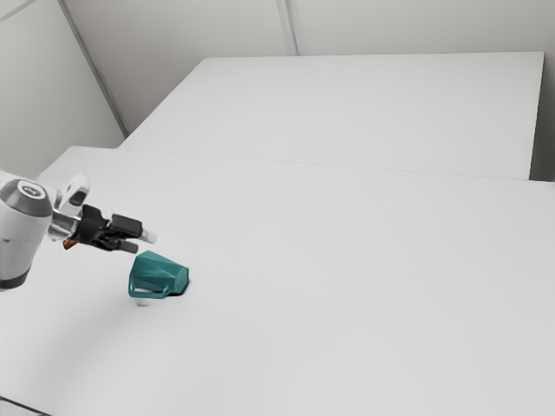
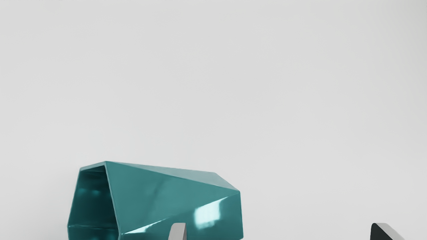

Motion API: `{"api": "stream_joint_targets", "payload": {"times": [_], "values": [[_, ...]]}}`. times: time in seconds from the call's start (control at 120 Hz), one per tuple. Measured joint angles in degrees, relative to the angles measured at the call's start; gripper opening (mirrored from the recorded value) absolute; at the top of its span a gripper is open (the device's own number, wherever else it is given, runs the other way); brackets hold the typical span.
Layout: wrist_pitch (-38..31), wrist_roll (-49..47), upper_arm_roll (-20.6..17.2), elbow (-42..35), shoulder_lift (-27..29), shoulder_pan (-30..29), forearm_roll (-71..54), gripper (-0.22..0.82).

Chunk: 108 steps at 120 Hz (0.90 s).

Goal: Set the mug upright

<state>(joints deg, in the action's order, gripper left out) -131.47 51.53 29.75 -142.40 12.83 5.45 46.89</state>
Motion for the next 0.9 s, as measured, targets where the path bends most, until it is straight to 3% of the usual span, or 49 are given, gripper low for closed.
{"api": "stream_joint_targets", "payload": {"times": [0.275,0.433,0.9], "values": [[-0.03,16.92,0.14,-1.41,-1.34,-6.29,5.31,0.60],[-0.25,24.59,0.09,-1.42,-5.84,-6.48,6.97,0.60],[3.31,50.52,-1.00,-1.84,-11.84,-6.63,19.96,0.60]]}}
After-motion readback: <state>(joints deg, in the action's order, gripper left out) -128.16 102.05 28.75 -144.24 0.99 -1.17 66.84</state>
